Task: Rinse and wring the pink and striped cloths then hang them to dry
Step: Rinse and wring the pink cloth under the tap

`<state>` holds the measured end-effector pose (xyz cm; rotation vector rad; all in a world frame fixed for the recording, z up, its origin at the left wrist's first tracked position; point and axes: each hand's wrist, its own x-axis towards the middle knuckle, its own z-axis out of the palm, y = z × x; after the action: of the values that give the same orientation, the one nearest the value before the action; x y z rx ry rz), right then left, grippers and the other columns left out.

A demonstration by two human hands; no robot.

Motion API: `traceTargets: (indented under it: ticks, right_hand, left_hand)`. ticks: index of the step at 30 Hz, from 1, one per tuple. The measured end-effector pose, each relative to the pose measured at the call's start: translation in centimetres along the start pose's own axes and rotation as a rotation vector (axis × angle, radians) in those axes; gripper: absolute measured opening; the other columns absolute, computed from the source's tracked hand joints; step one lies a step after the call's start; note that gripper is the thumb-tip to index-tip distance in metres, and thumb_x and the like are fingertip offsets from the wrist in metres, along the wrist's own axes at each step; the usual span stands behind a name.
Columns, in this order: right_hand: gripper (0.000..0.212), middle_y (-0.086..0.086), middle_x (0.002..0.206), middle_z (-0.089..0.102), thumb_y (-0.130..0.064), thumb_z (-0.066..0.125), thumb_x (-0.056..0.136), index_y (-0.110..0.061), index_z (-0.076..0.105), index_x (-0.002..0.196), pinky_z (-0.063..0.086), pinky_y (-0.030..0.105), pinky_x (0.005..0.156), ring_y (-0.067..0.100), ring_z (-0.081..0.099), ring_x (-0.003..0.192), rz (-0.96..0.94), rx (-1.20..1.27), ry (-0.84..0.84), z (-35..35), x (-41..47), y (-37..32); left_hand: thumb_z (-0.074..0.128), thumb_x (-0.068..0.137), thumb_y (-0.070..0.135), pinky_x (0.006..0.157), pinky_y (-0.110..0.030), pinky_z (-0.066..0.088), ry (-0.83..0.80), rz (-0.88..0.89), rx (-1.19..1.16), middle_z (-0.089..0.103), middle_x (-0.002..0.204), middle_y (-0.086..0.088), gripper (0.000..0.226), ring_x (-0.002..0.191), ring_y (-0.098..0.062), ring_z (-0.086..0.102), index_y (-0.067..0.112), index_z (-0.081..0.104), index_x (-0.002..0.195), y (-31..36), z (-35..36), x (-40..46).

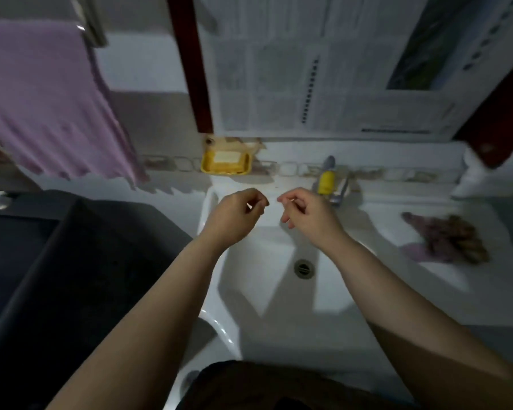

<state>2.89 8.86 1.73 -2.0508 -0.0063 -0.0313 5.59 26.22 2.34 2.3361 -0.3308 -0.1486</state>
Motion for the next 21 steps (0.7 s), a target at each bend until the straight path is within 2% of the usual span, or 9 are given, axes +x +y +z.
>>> traceTargets:
  ticks: [4, 7, 9, 11, 13, 16, 18, 19, 21]
  right_hand:
    - [0.017, -0.013, 0.067, 0.068, -0.034, 0.051, 0.088, -0.045, 0.059, 0.078, 0.057, 0.045, 0.07, 0.015, 0.066, 0.063, 0.098, -0.133, -0.117, -4.3, -0.6, 6.3]
    - [0.015, -0.009, 0.078, 0.065, -0.032, 0.047, 0.091, -0.032, 0.058, 0.08, 0.051, 0.035, 0.07, 0.02, 0.063, 0.079, 0.212, -0.363, -0.152, -7.3, -0.8, 10.3]
    - [0.018, 0.005, 0.089, 0.061, -0.027, 0.045, 0.093, -0.021, 0.06, 0.084, 0.044, 0.032, 0.07, 0.03, 0.059, 0.089, 0.313, -0.548, -0.111, -9.5, -0.7, 13.4]
    - [0.02, 0.014, 0.109, 0.059, -0.023, 0.049, 0.09, -0.018, 0.066, 0.099, 0.045, 0.035, 0.087, 0.035, 0.055, 0.107, 0.436, -0.662, -0.03, -12.1, -1.0, 16.5]
    - [0.034, 0.015, 0.13, 0.05, -0.025, 0.05, 0.084, -0.018, 0.063, 0.115, 0.036, 0.037, 0.105, 0.034, 0.044, 0.122, 0.524, -0.762, 0.09, -14.6, -0.9, 19.2]
    - [0.068, 0.013, 0.15, 0.027, -0.031, 0.064, 0.08, -0.019, 0.037, 0.141, 0.028, 0.048, 0.111, 0.035, 0.027, 0.135, 0.757, -0.741, 0.203, -18.1, -1.0, 21.4]
    - [0.124, 0.011, 0.153, 0.023, -0.056, 0.08, 0.047, -0.025, 0.017, 0.149, 0.037, 0.051, 0.106, 0.034, 0.035, 0.132, 0.912, -0.663, 0.17, -20.3, -0.5, 26.3]
    - [0.138, 0.01, 0.153, 0.025, -0.063, 0.076, 0.032, -0.029, 0.013, 0.15, 0.042, 0.049, 0.102, 0.034, 0.041, 0.129, 0.941, -0.585, 0.166, -20.9, -0.5, 27.3]
    - [0.115, 0.01, 0.15, 0.03, -0.053, 0.077, 0.051, -0.029, 0.021, 0.148, 0.047, 0.034, 0.097, 0.034, 0.041, 0.127, 0.897, -0.461, 0.18, -21.3, -1.7, 25.8]
  left_hand:
    - [0.049, 0.094, 0.026, 0.075, -0.032, 0.054, -0.05, -0.074, -0.029, 0.066, 0.082, 0.016, 0.015, 0.078, -0.007, 0.063, 0.033, 0.06, 0.087, 2.3, 6.2, 0.3]
    - [0.05, 0.094, 0.023, 0.074, -0.031, 0.054, -0.092, -0.126, -0.068, 0.068, 0.081, 0.013, 0.019, 0.076, -0.01, 0.064, 0.034, 0.06, 0.083, 3.7, 9.9, 0.3]
    - [0.051, 0.094, 0.022, 0.072, -0.031, 0.055, -0.116, -0.144, -0.127, 0.068, 0.079, 0.011, 0.02, 0.073, -0.011, 0.064, 0.033, 0.061, 0.081, 4.6, 11.9, 0.2]
    - [0.05, 0.095, 0.022, 0.064, -0.024, 0.051, -0.147, -0.153, -0.156, 0.068, 0.08, 0.008, 0.017, 0.07, -0.009, 0.062, 0.027, 0.063, 0.085, 5.5, 13.2, 0.2]
    - [0.049, 0.095, 0.022, 0.059, -0.024, 0.049, -0.166, -0.161, -0.168, 0.067, 0.081, 0.01, 0.017, 0.07, -0.013, 0.063, 0.026, 0.063, 0.085, 6.3, 14.2, 0.2]
    - [0.049, 0.095, 0.02, 0.067, -0.035, 0.054, -0.207, -0.178, -0.167, 0.067, 0.08, 0.009, 0.02, 0.075, -0.021, 0.066, 0.028, 0.061, 0.082, 7.1, 15.3, 0.3]
    - [0.049, 0.095, 0.02, 0.074, -0.034, 0.054, -0.225, -0.183, -0.157, 0.067, 0.079, 0.009, 0.021, 0.076, -0.019, 0.065, 0.029, 0.06, 0.08, 7.4, 16.0, 0.2]
    - [0.049, 0.095, 0.019, 0.075, -0.034, 0.053, -0.23, -0.186, -0.155, 0.066, 0.077, 0.01, 0.021, 0.075, -0.018, 0.065, 0.029, 0.06, 0.08, 7.5, 16.4, 0.2]
    - [0.049, 0.095, 0.019, 0.074, -0.033, 0.052, -0.248, -0.197, -0.152, 0.065, 0.077, 0.011, 0.02, 0.074, -0.016, 0.063, 0.029, 0.06, 0.081, 7.6, 17.0, 0.3]
